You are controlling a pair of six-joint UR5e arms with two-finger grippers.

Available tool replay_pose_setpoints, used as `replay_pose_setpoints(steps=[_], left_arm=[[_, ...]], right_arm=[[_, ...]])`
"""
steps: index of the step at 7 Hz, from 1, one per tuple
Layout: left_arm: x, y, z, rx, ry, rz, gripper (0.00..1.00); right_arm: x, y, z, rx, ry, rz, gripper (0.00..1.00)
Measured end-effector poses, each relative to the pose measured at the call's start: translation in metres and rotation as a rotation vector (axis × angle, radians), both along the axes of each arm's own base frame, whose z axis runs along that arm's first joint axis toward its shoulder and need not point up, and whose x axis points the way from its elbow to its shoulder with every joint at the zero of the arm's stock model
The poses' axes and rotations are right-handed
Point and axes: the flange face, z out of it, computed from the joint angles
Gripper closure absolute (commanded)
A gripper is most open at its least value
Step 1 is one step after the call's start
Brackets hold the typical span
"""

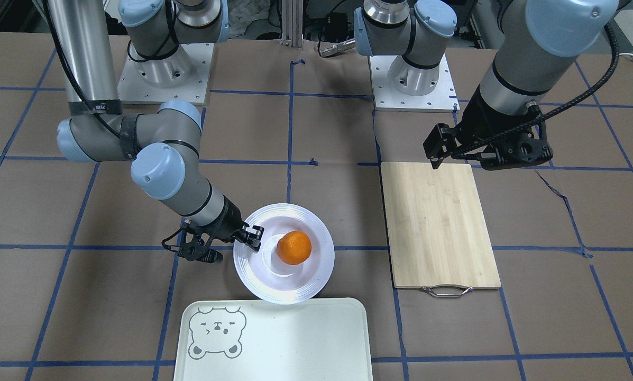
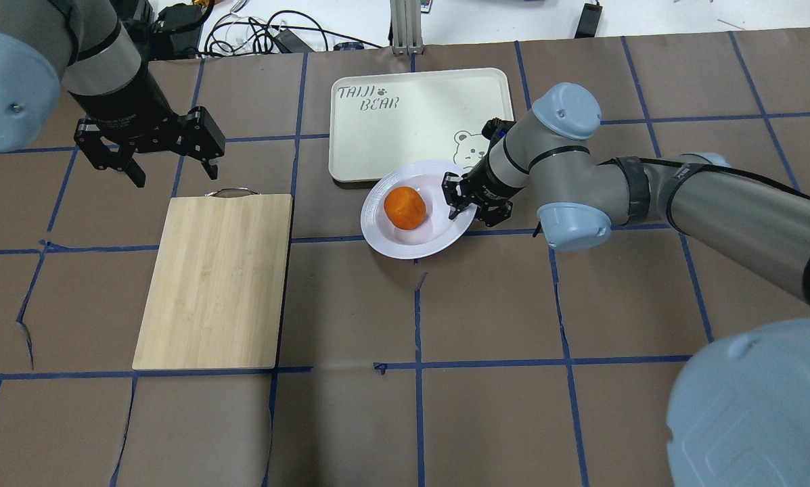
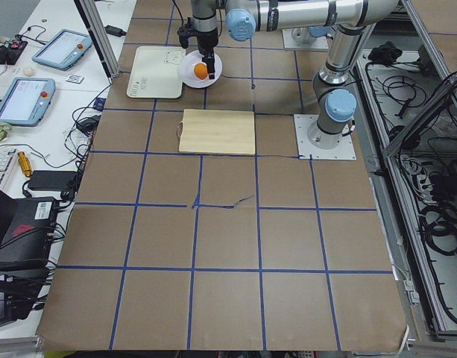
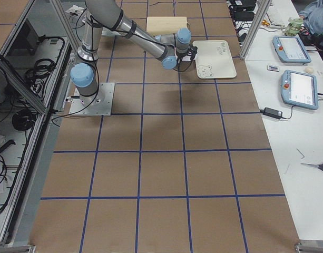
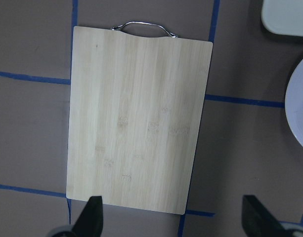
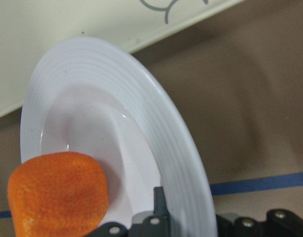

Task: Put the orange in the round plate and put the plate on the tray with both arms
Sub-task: 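Slide the bowl with the right gripper onto the bear tray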

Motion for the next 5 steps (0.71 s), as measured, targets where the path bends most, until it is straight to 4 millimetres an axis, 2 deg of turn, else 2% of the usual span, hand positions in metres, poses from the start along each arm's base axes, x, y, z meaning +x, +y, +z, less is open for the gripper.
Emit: replay_pose_setpoints(steps=[3,4,5], left_arm=[[0.0,0.0,0.0,-0.001,0.001,0.0,0.0],[0.0,0.0,0.0,-0.002,0.001,0.0,0.0],[0.0,0.0,0.0,-0.002,0.001,0.0,0.0]], right_arm=[[-0.007,-0.022,0.033,-0.064,-0.066,-0.014,1.0],[-0.01,-0.04,0.046,-0.098,-0.094,-0.02,1.0],[-0.011,-0.071,0.054,-0.136,-0.106,-0.023,1.0]])
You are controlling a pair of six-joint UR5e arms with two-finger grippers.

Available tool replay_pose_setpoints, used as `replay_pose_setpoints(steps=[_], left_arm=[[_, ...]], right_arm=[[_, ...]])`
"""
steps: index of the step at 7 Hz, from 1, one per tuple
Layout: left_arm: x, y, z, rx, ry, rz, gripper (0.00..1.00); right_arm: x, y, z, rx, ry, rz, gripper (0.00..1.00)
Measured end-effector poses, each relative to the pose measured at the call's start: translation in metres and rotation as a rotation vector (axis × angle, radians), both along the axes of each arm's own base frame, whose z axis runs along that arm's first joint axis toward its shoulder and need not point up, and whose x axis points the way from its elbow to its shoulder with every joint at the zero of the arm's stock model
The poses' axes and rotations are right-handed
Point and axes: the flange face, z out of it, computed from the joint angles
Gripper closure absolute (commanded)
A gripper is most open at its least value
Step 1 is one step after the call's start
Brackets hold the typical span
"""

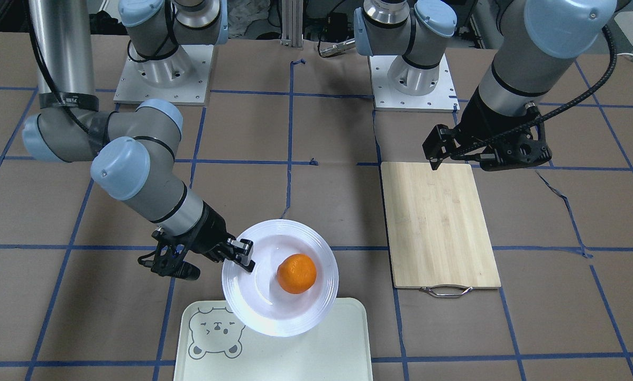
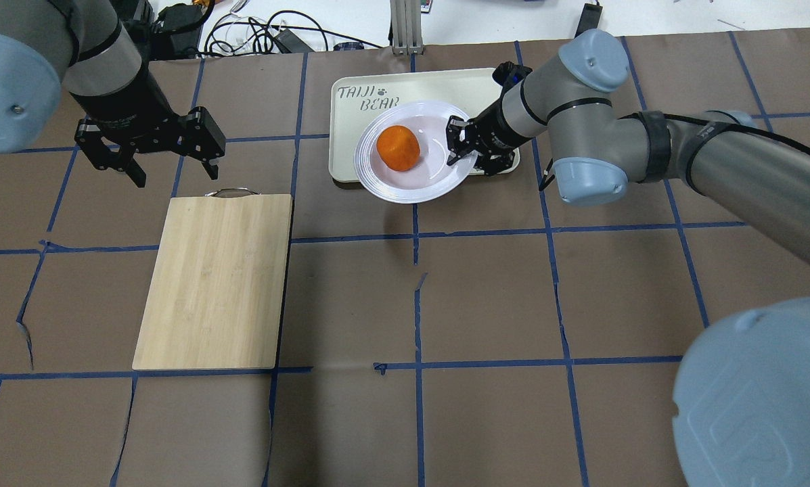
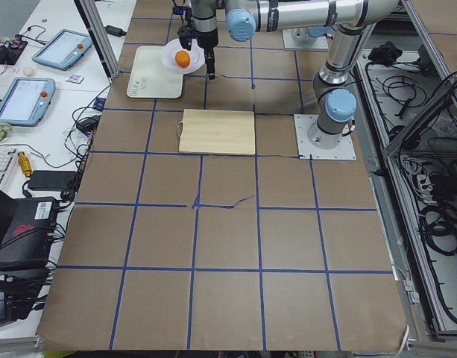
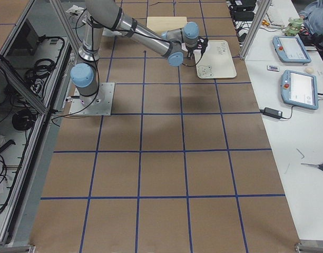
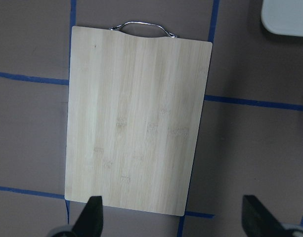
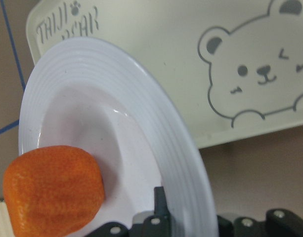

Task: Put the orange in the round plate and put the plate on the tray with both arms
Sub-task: 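Slide the bowl with the right gripper onto the bear tray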

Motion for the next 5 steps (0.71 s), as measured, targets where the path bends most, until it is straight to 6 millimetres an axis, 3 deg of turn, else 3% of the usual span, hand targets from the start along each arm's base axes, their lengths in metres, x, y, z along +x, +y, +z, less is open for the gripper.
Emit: replay_pose_setpoints(steps=[1,3,4,5], left_arm=[[0.0,0.0,0.0,0.0,0.0,0.0,0.0],[0.0,0.0,0.0,-0.001,0.0,-0.001,0.0],[0.0,0.0,0.0,-0.001,0.0,-0.002,0.0],[0.0,0.0,0.0,-0.001,0.0,-0.002,0.0]], right_arm=[[0.0,-0.035,-0.004,-0.026,-0.003,-0.001,1.0],[0.002,-0.095,-0.044,-0.037,-0.004,0.007,1.0],[0.002,-0.107,-0.059,-0.033,-0.003,0.008,0.75],[0.002,-0.111,-0.067,-0.025,-0.002,0.004,0.05]])
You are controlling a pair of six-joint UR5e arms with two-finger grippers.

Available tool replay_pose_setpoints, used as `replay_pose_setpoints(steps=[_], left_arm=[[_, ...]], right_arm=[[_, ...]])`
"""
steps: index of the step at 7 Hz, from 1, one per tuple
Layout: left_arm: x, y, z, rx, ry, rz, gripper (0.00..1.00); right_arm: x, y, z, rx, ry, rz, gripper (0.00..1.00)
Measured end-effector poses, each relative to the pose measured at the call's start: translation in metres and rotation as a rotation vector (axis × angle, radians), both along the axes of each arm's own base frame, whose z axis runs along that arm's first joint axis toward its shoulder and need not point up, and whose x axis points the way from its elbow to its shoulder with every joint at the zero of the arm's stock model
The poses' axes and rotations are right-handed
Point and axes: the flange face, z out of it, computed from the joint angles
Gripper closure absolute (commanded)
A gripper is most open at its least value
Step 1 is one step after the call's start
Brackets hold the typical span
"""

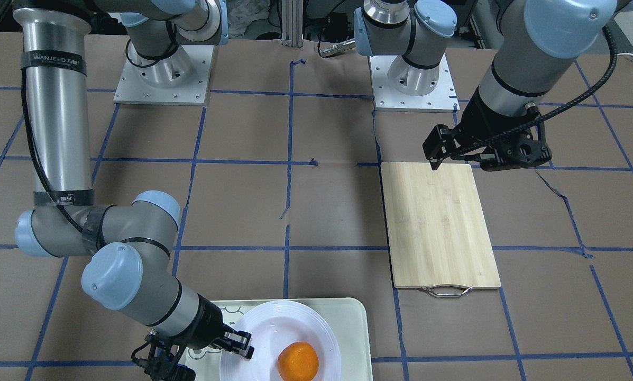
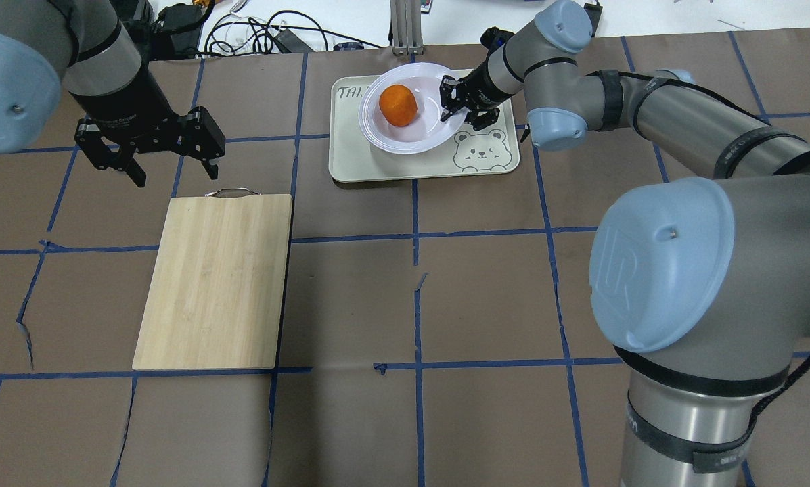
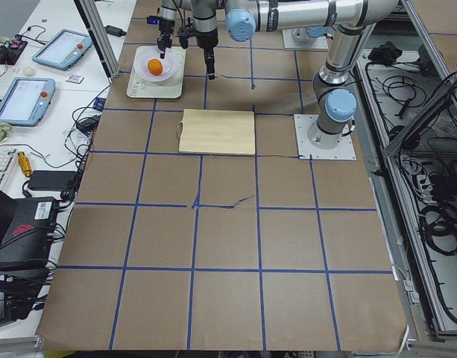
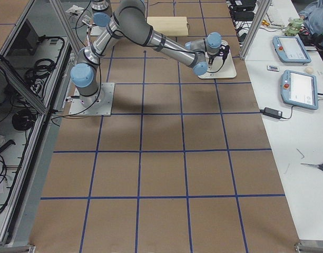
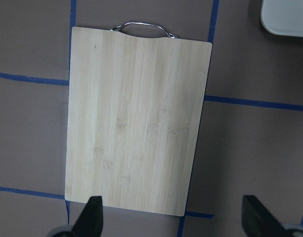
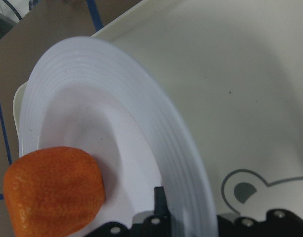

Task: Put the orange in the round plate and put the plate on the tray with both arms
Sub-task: 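Slide the bowl with the right gripper onto the bear tray, then release the bowl rim and raise the right gripper away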

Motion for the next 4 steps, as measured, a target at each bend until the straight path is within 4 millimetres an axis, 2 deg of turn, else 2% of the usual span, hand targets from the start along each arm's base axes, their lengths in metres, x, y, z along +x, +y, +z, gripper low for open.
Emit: replay_pose_setpoints(steps=[1,2,3,4], left_arm=[[0.0,0.0,0.0,0.0,0.0,0.0,0.0],[0.0,0.0,0.0,0.0,0.001,0.0,0.0],[0.0,0.0,0.0,0.0,0.001,0.0,0.0],[0.0,0.0,0.0,0.0,0.002,0.0,0.0]], right_arm=[[-0.001,-0.001,-0.002,0.004,0.009,-0.011,0.0],[-0.007,-0.004,0.005,-0.006,0.054,-0.037,0.0],[-0.017,-0.008,0.02,-0.032,0.124,-0.063,0.0],[-0.03,-0.012,0.045,-0.048,0.193,-0.056,0.0]])
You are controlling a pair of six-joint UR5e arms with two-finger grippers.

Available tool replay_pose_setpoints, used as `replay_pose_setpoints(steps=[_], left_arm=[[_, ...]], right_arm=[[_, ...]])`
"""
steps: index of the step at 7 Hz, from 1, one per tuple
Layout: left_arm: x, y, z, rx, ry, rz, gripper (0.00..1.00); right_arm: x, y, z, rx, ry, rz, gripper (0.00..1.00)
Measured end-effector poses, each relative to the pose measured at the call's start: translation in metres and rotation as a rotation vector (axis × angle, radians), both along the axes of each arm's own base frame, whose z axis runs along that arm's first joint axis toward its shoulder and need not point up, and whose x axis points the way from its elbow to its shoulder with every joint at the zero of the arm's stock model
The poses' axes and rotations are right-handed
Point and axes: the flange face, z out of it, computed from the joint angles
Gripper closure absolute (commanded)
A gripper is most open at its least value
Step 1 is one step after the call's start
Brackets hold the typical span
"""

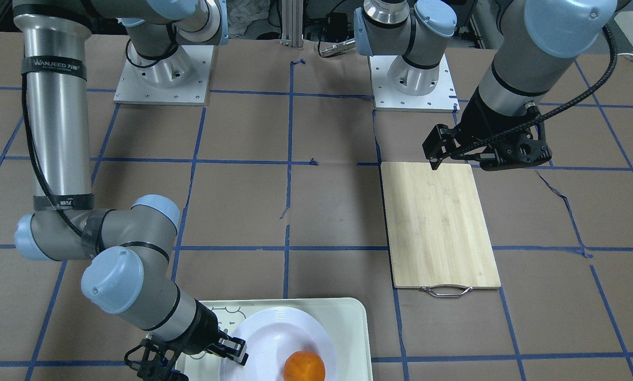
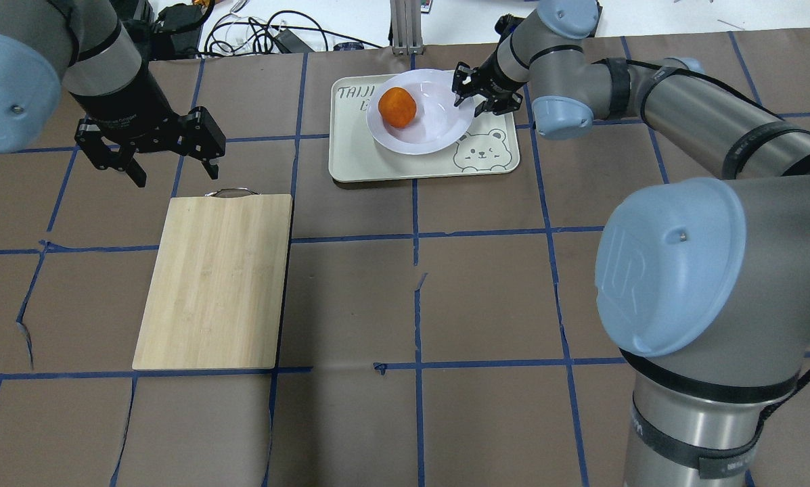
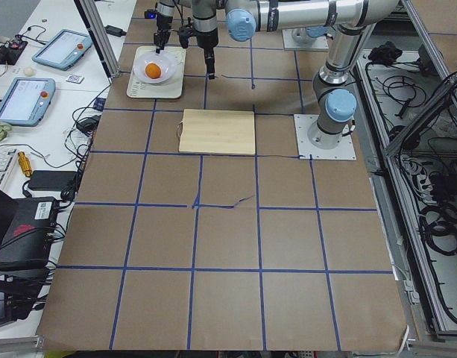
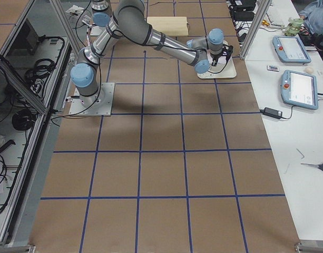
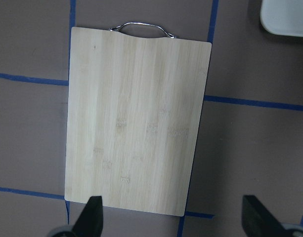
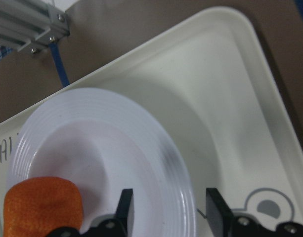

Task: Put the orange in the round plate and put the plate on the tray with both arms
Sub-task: 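Release the bowl rim and raise the right gripper away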

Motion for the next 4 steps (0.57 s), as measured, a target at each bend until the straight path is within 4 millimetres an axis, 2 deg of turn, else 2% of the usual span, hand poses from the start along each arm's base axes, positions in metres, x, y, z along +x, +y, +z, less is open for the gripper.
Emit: replay_pose_setpoints(steps=[1,2,3,4], left_arm=[[0.0,0.0,0.0,0.0,0.0,0.0,0.0],[0.0,0.0,0.0,0.0,-0.001,0.0,0.0],[0.0,-0.001,0.001,-0.005,-0.001,0.0,0.0],[0.0,-0.002,0.003,-0.02,0.002,0.001,0.0]], right_arm=[[-0.013,-0.003,0.033,0.016,0.071,0.033,0.0],[-0.025,-0.003,0.082,0.039,0.159,0.076,0.0],[-0.031,0.008,0.133,0.081,0.236,0.111,0.0],[-0.027,0.036,0.185,0.141,0.284,0.153,0.0]])
